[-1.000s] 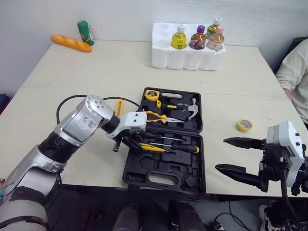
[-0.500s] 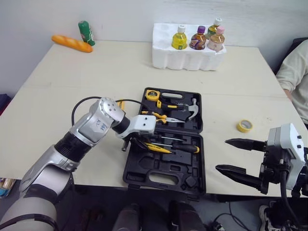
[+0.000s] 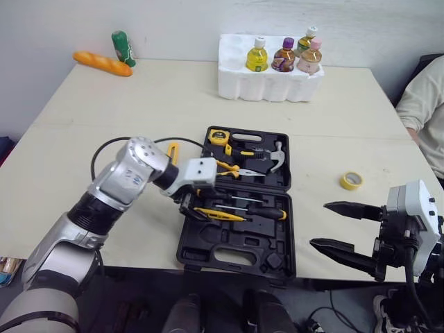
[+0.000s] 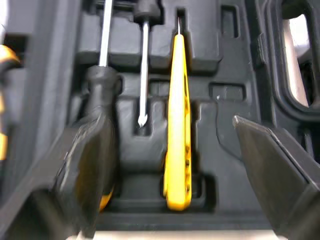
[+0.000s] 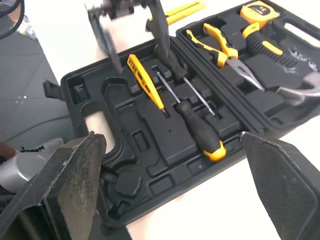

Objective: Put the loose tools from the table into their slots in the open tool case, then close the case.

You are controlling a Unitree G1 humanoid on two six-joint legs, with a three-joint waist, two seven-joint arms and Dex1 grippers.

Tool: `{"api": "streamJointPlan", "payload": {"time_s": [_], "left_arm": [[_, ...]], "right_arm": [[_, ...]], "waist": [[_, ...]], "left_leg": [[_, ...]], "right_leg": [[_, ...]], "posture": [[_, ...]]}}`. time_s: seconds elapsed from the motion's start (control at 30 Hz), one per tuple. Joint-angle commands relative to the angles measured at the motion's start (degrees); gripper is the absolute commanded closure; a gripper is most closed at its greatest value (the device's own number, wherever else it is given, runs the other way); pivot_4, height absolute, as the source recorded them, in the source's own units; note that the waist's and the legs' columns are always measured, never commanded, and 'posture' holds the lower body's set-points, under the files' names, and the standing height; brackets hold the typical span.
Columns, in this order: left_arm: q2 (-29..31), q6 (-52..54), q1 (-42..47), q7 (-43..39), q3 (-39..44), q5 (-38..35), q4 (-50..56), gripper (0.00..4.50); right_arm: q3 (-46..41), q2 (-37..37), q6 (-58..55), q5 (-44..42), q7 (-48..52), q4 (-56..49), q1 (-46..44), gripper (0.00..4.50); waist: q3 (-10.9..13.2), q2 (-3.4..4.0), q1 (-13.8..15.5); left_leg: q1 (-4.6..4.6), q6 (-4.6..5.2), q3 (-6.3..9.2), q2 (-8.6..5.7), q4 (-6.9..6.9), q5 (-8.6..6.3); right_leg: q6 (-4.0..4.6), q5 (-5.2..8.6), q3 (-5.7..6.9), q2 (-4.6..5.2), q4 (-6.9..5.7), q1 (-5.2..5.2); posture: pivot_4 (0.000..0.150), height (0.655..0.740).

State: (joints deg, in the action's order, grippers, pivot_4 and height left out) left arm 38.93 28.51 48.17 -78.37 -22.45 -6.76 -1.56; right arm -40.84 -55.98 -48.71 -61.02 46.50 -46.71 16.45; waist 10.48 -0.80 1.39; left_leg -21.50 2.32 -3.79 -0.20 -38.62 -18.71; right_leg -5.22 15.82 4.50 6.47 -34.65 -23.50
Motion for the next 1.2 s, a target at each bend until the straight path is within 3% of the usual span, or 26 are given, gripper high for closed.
{"api": "streamJointPlan", "payload": {"time_s": [0.03,0.1,0.27,0.3,0.93,1.03,1.1,1.2], "left_arm": [[-3.29,-12.14,-3.60,-0.26,6.03,-4.75,-5.47,1.11],[-4.78,-17.66,-5.70,-1.85,7.93,-6.32,-8.92,1.85],[-8.35,-26.47,-8.79,-2.11,9.89,-7.24,-14.76,4.18],[-8.82,-27.54,-9.08,-1.98,9.96,-7.06,-15.49,4.46],[-12.28,-38.43,-8.50,2.31,5.19,3.09,-27.16,4.46],[-12.80,-35.40,-8.78,2.62,5.59,1.98,-25.58,4.46],[-11.82,-27.54,-9.25,1.55,7.69,-2.00,-21.74,4.46],[-8.54,-17.09,-11.60,1.86,13.16,-8.51,-14.35,3.61]], "right_arm": [[-0.35,0.24,1.61,-0.35,-0.02,0.00,-0.56,0.00],[0.23,0.05,1.79,-0.09,0.14,0.29,-0.93,0.00],[1.15,-0.92,2.24,0.55,1.10,1.47,-1.89,0.00],[1.28,-1.01,2.29,0.71,1.26,1.69,-2.06,0.00],[1.56,-1.27,1.73,1.05,2.00,1.65,-2.35,0.00],[1.00,-1.01,1.58,1.30,1.78,1.59,-1.63,0.00],[0.52,-0.37,2.09,2.39,1.19,2.12,-1.17,0.00],[-0.25,1.00,3.65,6.58,-0.27,5.23,-0.60,0.00]], "waist": [[0.00,0.01,0.08],[0.00,0.00,0.10],[0.00,0.00,0.08],[0.00,0.00,0.11],[-0.04,0.05,0.16],[-0.04,0.05,0.32],[-0.04,0.05,0.29],[-0.04,0.05,-0.07]], "left_leg": [[0.01,-0.01,0.00,0.00,-0.04,0.00],[-0.01,-0.01,0.01,-0.01,-0.09,-0.01],[-0.03,-0.03,-0.01,-0.01,-0.17,-0.04],[-0.04,-0.02,0.00,-0.01,-0.21,-0.05],[0.07,0.19,-0.03,-0.01,-0.30,-0.25],[0.08,0.31,0.00,-0.01,-0.31,-0.34],[0.08,0.31,0.00,-0.02,-0.32,-0.34],[0.02,0.24,0.01,-0.01,-0.34,-0.33]], "right_leg": [[0.00,0.00,0.00,0.02,0.02,0.00],[0.00,0.00,0.01,0.04,0.04,0.01],[0.00,0.00,0.02,0.04,0.02,0.01],[-0.01,-0.01,0.03,0.04,0.02,0.01],[-0.04,-0.03,0.02,0.07,0.00,0.14],[-0.05,-0.03,0.02,0.09,0.01,0.17],[-0.05,-0.03,0.02,0.11,0.03,0.18],[-0.06,-0.04,0.02,0.11,0.04,0.14]], "posture": [[0.150,0.7367],[0.150,0.7367],[0.150,0.7367],[0.150,0.7367],[0.150,0.7367],[0.150,0.7367],[0.150,0.7367],[0.150,0.7367]]}}
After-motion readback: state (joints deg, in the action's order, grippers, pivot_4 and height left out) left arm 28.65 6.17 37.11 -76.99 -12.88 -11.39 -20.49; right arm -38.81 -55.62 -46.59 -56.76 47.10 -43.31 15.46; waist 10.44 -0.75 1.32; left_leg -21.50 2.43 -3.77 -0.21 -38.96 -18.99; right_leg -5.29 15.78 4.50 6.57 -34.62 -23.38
